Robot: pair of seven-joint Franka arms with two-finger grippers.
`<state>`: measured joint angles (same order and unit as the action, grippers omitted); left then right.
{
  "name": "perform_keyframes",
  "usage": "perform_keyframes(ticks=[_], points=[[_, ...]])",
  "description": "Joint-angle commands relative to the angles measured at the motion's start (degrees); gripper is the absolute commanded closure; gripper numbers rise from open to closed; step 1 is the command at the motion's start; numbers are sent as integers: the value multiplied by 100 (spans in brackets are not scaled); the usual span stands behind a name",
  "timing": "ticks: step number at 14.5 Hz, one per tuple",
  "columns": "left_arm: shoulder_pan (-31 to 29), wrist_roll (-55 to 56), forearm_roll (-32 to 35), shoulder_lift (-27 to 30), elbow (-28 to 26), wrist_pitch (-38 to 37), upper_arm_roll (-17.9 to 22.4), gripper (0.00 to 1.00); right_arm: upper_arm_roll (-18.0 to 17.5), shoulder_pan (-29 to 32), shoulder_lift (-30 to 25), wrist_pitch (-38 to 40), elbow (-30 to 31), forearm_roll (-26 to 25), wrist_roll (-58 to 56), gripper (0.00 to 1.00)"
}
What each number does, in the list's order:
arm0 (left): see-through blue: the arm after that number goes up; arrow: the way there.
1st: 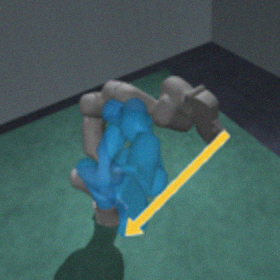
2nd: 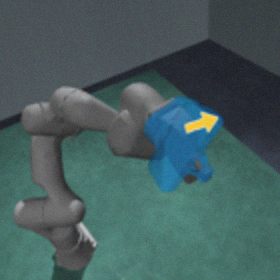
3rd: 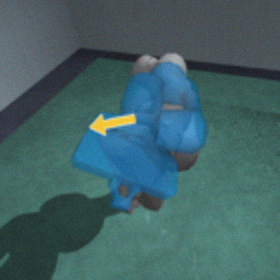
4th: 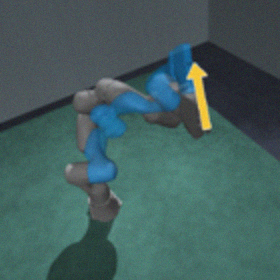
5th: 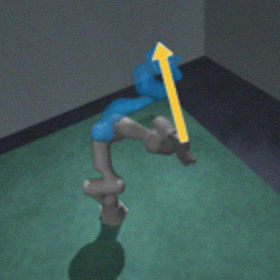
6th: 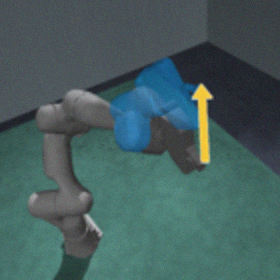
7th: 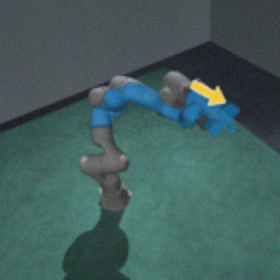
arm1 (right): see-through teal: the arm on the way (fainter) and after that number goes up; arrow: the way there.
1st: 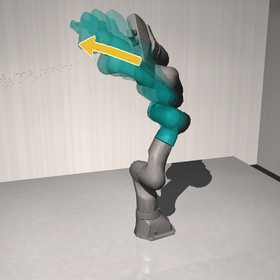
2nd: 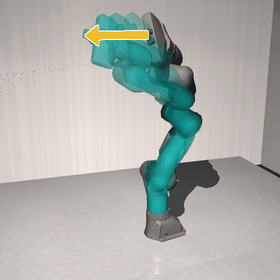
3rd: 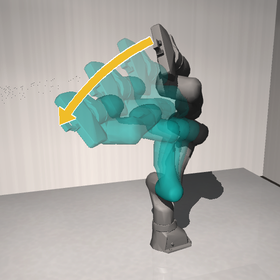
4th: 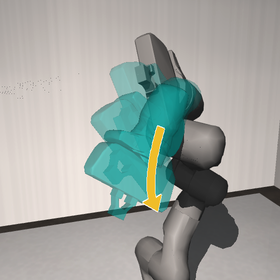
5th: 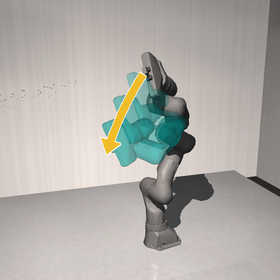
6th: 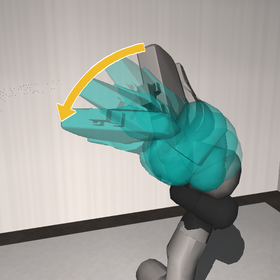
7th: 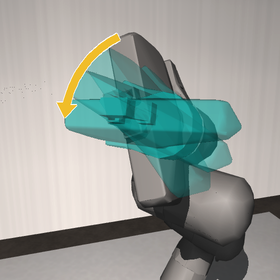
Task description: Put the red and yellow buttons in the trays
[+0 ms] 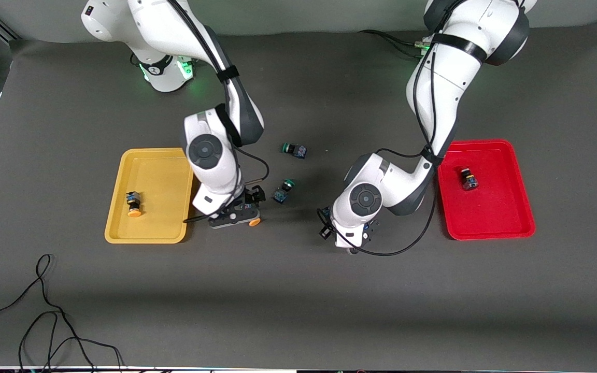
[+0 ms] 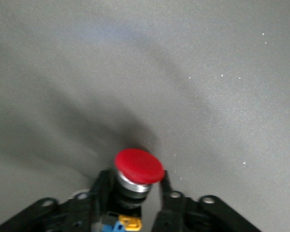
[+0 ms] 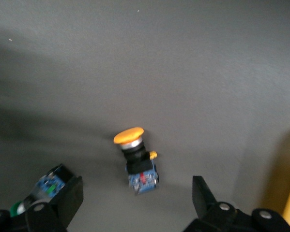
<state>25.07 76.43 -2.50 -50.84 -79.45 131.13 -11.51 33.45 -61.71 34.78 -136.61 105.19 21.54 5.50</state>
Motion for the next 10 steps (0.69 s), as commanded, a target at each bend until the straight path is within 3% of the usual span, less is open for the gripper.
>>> perform_keyframes(ticks=[1, 7, 10], points=[[60, 100, 153, 197, -44, -340, 78, 100, -320, 54, -42, -891, 589, 123, -277, 0], [-518, -934, 356, 1057, -79, -2773, 87, 100, -426, 63, 204, -1122, 713, 246, -304, 0], [-1282, -2346, 443, 1802, -813, -3479, 96, 100, -470, 124, 293, -1280, 705, 263, -330, 0]])
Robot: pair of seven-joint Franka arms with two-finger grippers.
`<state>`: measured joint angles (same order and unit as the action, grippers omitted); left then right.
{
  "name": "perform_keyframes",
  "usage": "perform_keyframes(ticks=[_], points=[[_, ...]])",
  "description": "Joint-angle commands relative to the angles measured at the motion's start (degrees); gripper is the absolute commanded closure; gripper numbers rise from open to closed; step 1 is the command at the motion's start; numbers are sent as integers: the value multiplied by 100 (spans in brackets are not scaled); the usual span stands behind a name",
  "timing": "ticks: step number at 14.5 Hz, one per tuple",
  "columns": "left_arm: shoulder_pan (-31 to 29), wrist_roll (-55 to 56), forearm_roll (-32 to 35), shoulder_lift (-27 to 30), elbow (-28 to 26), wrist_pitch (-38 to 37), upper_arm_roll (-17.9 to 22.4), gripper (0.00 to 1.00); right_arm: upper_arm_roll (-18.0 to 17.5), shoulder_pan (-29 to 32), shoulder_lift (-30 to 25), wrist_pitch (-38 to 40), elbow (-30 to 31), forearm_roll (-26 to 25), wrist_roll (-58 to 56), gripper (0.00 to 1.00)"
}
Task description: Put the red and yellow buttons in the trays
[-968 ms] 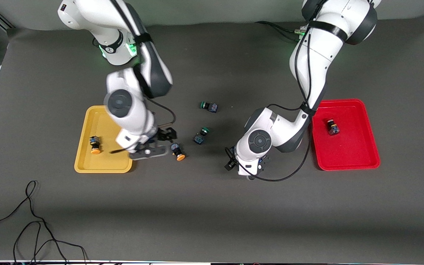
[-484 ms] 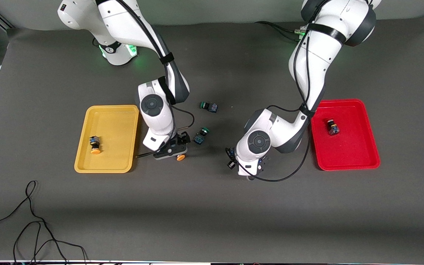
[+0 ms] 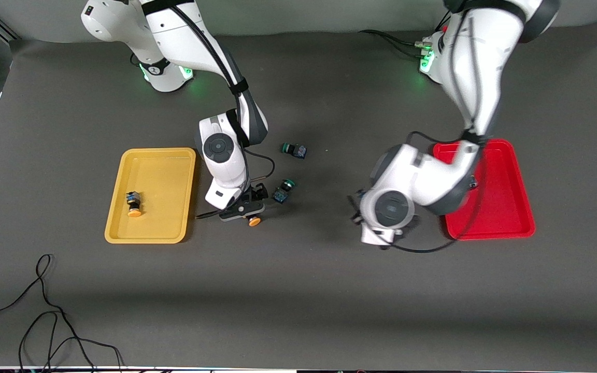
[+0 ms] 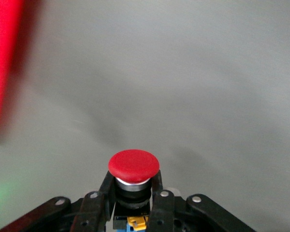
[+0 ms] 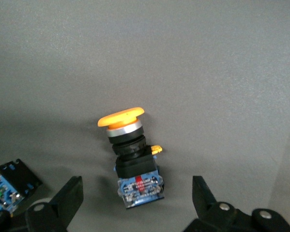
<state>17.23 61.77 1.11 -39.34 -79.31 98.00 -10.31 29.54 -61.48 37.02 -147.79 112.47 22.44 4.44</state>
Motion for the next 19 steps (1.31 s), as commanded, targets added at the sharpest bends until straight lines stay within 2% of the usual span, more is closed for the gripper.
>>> perform_keyframes(ticks=[1, 3, 6, 8, 9, 11, 12, 14, 16, 17, 18, 19], points=[[-736, -1373, 334, 977, -1345, -80, -24, 100, -80, 127, 68, -171, -32, 173, -302, 0], [-1158, -2130, 810, 1523, -2156, 244, -32, 100, -89, 145, 68, -180, -59, 182, -312, 3], [-2027, -3632, 1311, 1824, -2712, 797, -23, 100, -89, 180, 68, -171, -85, 532, -565, 31], [-2477, -4495, 1374, 1859, -2932, 1315, -15, 100, -89, 180, 68, -162, -85, 1075, -1013, 50], [-2670, -4742, 1513, 1903, -3063, 1605, -15, 100, -89, 172, 77, -145, -85, 1270, -1145, 57], [-2856, -4823, 1742, 2052, -3606, 2438, -15, 100, -89, 180, 77, -101, -85, 1324, -1191, 67], [-2987, -4823, 1865, 2140, -3966, 3000, -15, 100, -80, 189, 7, -57, -94, 1324, -1191, 69], [-3199, -4823, 1901, 2185, -4512, 3959, -15, 100, 59, 329, -221, 808, -330, 1316, -1130, 71], [-3313, -4823, 1901, 2185, -4777, 4401, -15, 100, 454, 269, -458, 1662, -559, 1263, -1033, 71], [-3314, -4823, 1901, 2211, -4822, 4385, -15, 81, 665, 242, -546, 2110, -690, 1246, -998, 72], [-3305, -4762, 1901, 2237, -4831, 4333, -15, 35, 832, 225, -608, 2497, -813, 1158, -963, 72], [-3305, -4727, 1901, 2246, -4822, 4315, -23, 1, 1008, 224, -678, 2832, -989, 983, -832, 72]])
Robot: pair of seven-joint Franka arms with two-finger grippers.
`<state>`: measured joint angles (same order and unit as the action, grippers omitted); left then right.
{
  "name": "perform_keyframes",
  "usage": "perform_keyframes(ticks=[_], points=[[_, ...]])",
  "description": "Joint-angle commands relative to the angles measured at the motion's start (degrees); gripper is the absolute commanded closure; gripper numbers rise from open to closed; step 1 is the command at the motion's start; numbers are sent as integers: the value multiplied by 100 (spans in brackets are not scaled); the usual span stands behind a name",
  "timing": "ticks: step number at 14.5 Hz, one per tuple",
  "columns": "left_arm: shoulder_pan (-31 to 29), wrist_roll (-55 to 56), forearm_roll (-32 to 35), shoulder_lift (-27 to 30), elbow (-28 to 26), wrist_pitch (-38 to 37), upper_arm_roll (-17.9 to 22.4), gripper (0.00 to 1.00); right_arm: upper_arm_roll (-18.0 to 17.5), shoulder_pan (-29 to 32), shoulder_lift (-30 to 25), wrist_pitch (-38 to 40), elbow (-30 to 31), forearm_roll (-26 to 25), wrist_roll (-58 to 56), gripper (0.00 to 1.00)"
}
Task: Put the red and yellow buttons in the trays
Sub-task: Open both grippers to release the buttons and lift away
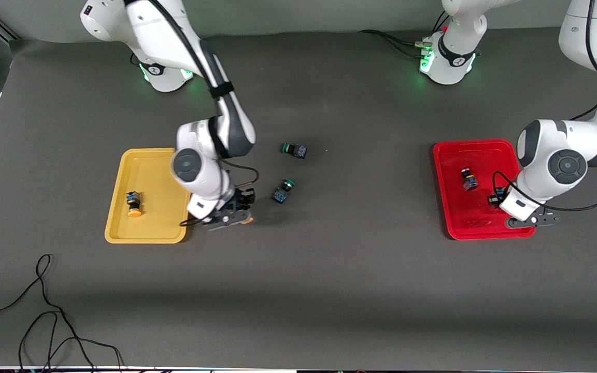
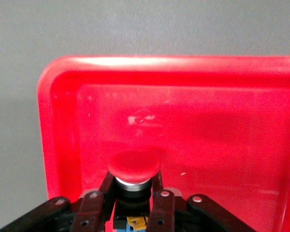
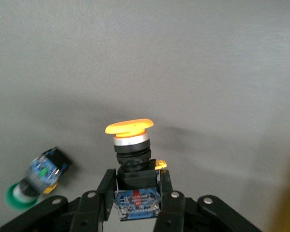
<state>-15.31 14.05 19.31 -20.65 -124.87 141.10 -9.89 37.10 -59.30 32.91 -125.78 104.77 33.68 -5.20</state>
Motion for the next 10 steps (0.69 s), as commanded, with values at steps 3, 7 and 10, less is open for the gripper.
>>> perform_keyframes(ticks=[3, 7, 10], points=[[1, 45, 73, 439, -222, -353, -83, 1, 787, 15, -276, 1248, -457, -520, 274, 72], [273, 45, 3, 921, 41, -1468, -136, 1, 1720, 112, -198, 1566, -116, -538, 151, 72], [379, 10, -320, 1580, 68, -1962, -311, 1, 1818, 550, -101, 989, 489, -450, -585, 72]])
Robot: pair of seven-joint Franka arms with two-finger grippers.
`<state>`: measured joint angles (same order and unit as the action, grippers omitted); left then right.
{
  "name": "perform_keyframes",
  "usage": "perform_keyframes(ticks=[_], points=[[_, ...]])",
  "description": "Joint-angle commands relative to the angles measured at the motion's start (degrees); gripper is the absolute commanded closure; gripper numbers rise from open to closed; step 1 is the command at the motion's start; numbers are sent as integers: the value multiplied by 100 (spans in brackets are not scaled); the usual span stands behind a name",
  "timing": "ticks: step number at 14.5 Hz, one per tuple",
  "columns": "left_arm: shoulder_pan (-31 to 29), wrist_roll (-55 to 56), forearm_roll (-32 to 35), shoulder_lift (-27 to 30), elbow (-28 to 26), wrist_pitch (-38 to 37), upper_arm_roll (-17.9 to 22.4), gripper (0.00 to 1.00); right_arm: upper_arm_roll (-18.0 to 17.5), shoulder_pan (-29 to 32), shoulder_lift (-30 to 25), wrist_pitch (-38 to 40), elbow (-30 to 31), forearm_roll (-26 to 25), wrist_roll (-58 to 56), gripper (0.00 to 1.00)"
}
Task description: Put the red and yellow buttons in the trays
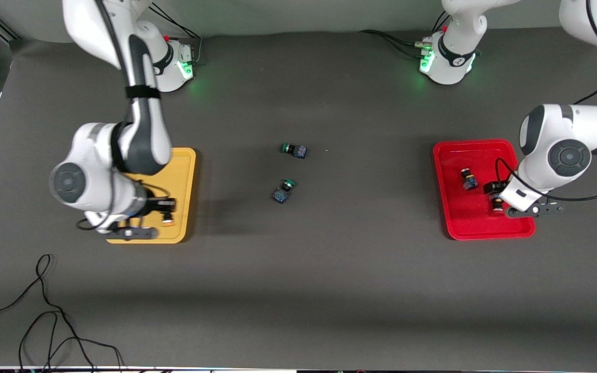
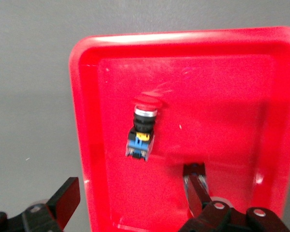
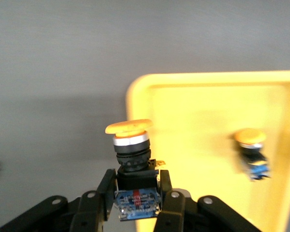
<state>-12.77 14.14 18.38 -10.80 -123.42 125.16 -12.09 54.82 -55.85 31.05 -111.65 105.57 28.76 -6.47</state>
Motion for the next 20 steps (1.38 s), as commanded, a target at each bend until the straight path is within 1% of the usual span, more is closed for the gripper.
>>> perform_keyframes(ticks=[1, 2, 4, 5, 6, 7, 8, 9, 10, 11, 12, 13, 14, 15, 17, 18, 19, 20], points=[[126, -51, -360, 814, -77, -544, -144, 1, 29, 302, 102, -759, 656, 59, -730, 73], [126, -69, -439, 999, -68, -676, -153, 1, 12, 320, 163, -1032, 867, 129, -838, 73], [205, -139, -484, 1281, 2, -922, -153, 1, -172, 311, 330, -1184, 1106, 698, -1170, 73], [214, -218, -562, 1334, 202, -1219, -153, 1, -225, 303, 479, -1193, 1124, 954, -1286, 73], [214, -314, -789, 1326, 587, -1718, -144, 1, -234, 285, 602, -1193, 1124, 1087, -1322, 73], [205, -498, -974, 1282, 922, -2089, -136, 1, -261, 224, 647, -1184, 1115, 1097, -1322, 73], [179, -665, -1011, 1291, 1064, -2197, -118, 1, -278, 224, 621, -1158, 1115, 1097, -1331, 73], [144, -867, -1011, 1300, 1179, -2215, -109, 1, -278, 224, 604, -1140, 1098, 1097, -1322, 69], [117, -1078, -1011, 1291, 1267, -2215, -92, 1, -278, 232, 586, -1131, 1072, 1097, -1279, 32], [91, -1210, -1011, 1308, 1311, -2215, -92, 1, -270, 232, 542, -1123, 1054, 1097, -1235, 0], [82, -1246, -1011, 1334, 1329, -2241, -100, 1, -244, 232, 455, -1088, 1010, 1097, -1199, 0], [99, -1290, -1011, 1343, 1442, -2259, -109, 1, -174, 224, 358, -887, 931, 1071, -1173, 0], [126, -1378, -1011, 1370, 1548, -2381, -118, 1, -8, 215, 279, -650, 765, 1018, -1120, 0], [117, -1387, -1029, 1457, 1532, -2452, -118, 1, 194, 189, 217, -369, 590, 957, -1059, 0], [91, -1501, -1029, 1545, 1531, -2470, -101, 1, 730, -82, 94, 158, 150, 676, -788, 0], [82, -1545, -1029, 1624, 1523, -2462, -92, 1, 993, -354, 59, 317, 9, 510, -638, 0], [73, -1554, -1029, 1677, 1479, -2444, -74, 1, 1344, -678, 41, 415, -105, 369, -576, 0], [82, -1546, -1029, 1712, 1470, -2444, -13, 1, 1678, -986, 41, 503, -159, 350, -566, 0]])
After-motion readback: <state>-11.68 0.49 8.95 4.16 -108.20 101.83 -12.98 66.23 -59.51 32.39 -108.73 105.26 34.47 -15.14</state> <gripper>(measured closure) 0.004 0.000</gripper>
